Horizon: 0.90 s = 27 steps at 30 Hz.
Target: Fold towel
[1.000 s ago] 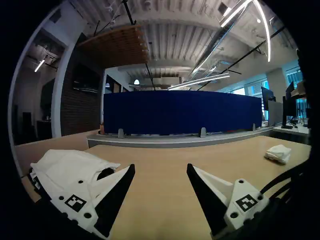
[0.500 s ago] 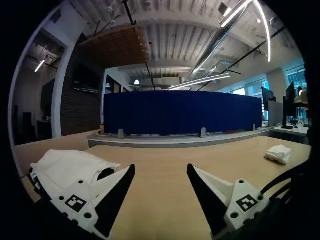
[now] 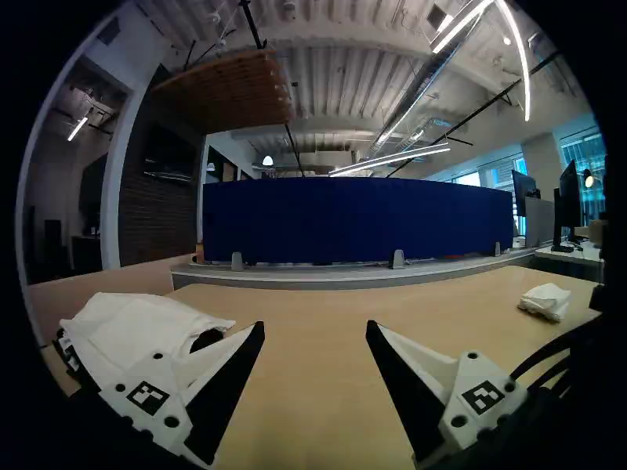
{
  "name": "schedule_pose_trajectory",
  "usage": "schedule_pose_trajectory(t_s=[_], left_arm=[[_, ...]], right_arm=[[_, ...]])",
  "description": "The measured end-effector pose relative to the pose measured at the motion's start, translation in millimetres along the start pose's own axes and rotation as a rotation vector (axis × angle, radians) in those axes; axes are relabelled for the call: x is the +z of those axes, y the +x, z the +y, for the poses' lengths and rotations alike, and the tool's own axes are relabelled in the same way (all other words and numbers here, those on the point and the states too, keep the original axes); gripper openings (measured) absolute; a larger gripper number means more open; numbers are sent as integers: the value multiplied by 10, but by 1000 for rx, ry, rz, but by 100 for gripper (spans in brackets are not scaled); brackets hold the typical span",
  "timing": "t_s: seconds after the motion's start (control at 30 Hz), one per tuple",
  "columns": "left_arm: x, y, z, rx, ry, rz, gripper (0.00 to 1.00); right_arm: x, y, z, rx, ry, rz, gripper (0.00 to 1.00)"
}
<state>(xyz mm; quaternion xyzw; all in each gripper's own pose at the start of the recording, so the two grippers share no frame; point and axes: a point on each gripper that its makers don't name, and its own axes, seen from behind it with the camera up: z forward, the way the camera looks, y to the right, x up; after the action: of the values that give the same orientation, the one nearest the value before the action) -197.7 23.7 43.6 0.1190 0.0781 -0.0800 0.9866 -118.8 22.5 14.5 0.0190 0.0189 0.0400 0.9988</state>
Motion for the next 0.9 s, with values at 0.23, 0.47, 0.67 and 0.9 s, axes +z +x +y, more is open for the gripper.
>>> schedule_pose_trajectory(t_s=[0.23,0.47,0.67,0.9], left_arm=[[0,-7,-1,0,0,0,96],[8,-7,-5,0,0,0,96],[5,-2,-5,0,0,0,96],[8,2,-6,0,0,0,96]], right_arm=[[61,-321,82,-13,-20,-8,100],[90,-383,98,25,-30,11,100],[110,-466,105,19,-37,12,100],[133,-532,97,37,-44,4,100]])
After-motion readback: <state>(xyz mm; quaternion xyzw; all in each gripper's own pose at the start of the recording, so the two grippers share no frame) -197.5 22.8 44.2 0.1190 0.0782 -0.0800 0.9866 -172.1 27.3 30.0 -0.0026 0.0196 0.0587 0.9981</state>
